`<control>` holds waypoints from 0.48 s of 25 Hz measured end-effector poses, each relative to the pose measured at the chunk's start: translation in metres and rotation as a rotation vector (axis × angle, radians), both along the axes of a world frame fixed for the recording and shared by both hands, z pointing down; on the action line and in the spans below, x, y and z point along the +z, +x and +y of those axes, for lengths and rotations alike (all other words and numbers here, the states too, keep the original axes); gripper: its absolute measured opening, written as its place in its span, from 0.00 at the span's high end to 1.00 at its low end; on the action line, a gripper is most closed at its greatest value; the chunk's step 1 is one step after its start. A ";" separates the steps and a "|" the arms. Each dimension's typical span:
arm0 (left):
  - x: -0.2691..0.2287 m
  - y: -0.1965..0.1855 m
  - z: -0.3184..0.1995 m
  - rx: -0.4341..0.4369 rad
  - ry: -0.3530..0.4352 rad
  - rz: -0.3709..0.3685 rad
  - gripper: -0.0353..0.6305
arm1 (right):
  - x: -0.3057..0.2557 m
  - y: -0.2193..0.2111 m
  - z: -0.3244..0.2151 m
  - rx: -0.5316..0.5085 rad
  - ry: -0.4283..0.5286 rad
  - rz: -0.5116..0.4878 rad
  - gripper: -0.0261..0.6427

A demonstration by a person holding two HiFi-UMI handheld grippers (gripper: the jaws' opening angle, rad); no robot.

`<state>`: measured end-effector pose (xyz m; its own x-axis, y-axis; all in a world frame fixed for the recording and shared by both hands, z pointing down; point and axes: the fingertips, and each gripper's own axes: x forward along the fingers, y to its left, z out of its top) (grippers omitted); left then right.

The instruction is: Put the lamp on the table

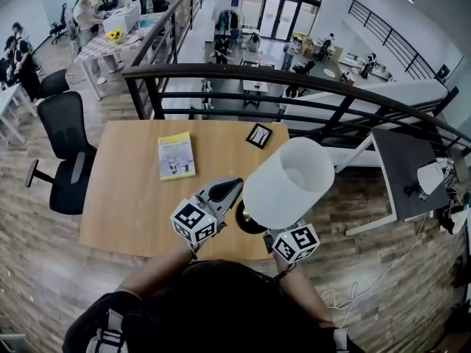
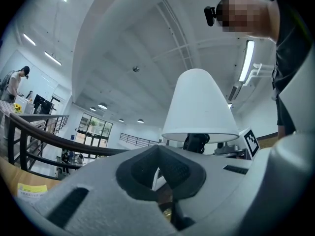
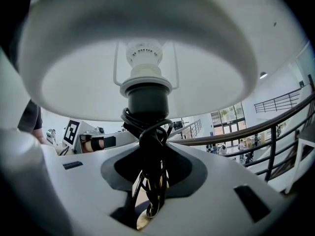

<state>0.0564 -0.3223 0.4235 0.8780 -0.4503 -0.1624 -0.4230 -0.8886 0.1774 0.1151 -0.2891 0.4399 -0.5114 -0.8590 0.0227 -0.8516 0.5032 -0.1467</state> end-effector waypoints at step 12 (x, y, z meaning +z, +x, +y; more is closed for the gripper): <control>0.019 -0.048 -0.028 0.013 -0.041 0.008 0.94 | 0.015 -0.052 -0.023 0.002 -0.014 0.014 0.79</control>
